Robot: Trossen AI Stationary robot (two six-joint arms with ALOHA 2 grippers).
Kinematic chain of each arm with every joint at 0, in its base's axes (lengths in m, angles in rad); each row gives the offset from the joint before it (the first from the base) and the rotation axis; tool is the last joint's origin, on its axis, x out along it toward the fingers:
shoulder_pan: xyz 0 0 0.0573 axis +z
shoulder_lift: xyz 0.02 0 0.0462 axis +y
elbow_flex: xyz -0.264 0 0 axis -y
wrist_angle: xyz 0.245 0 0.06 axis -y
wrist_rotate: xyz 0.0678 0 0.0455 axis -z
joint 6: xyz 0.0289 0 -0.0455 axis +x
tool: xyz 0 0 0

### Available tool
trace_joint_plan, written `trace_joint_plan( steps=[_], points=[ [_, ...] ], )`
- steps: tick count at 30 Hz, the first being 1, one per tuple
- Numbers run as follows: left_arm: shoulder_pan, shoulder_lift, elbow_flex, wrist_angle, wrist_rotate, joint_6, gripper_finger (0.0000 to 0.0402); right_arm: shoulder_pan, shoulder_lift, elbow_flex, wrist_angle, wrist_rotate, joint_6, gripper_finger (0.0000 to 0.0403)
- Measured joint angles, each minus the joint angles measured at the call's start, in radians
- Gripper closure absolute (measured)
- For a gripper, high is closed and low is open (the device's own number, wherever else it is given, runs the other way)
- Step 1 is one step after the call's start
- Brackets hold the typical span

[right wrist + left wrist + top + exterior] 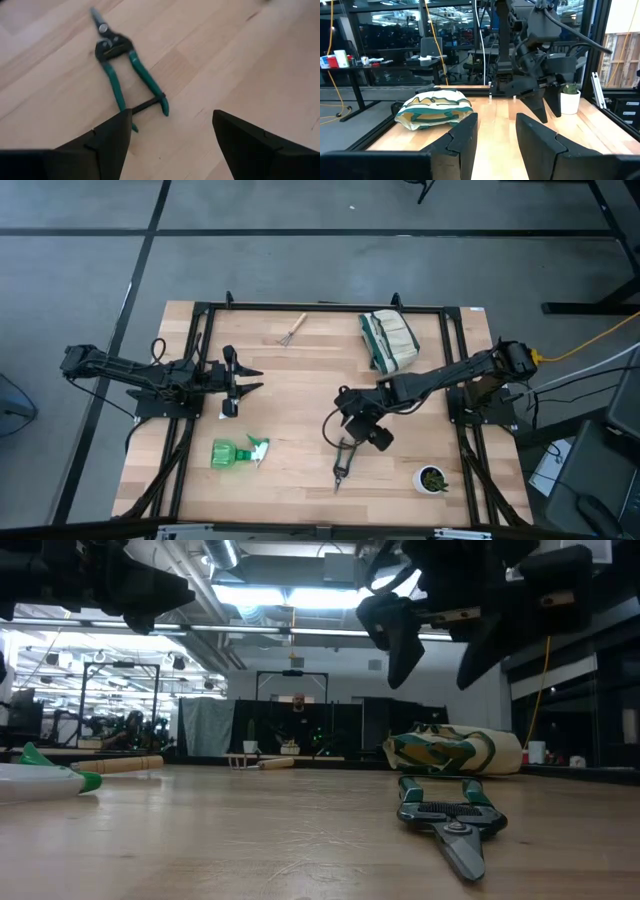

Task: Pick & Place Garden tools in Gardening bag
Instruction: Prepare the gardening bag

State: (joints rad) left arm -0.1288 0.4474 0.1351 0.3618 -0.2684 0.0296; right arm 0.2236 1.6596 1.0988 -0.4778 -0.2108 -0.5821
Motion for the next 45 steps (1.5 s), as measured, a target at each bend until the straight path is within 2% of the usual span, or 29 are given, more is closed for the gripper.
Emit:
trace_joint_plan(
  steps=[11, 22, 39, 45],
  points=[
    [0.000, 0.000, 0.000, 0.000, 0.000, 0.000, 0.0272, 0.052, 0.023, 0.000, -0.010, -0.001, -0.005, 0.0121],
    [0.000, 0.000, 0.000, -0.003, 0.000, 0.000, 0.0272, 0.070, 0.132, -0.001, 0.136, 0.000, 0.103, 0.0121],
    [0.000, 0.000, 0.000, -0.001, 0.000, 0.000, 0.0272, 0.125, 0.134, 0.000, 0.154, -0.001, 0.159, 0.0121],
    [0.000, 0.000, 0.000, 0.000, 0.000, 0.000, 0.0272, 0.116, 0.134, -0.048, 0.145, -0.002, 0.148, 0.0121]
  ],
)
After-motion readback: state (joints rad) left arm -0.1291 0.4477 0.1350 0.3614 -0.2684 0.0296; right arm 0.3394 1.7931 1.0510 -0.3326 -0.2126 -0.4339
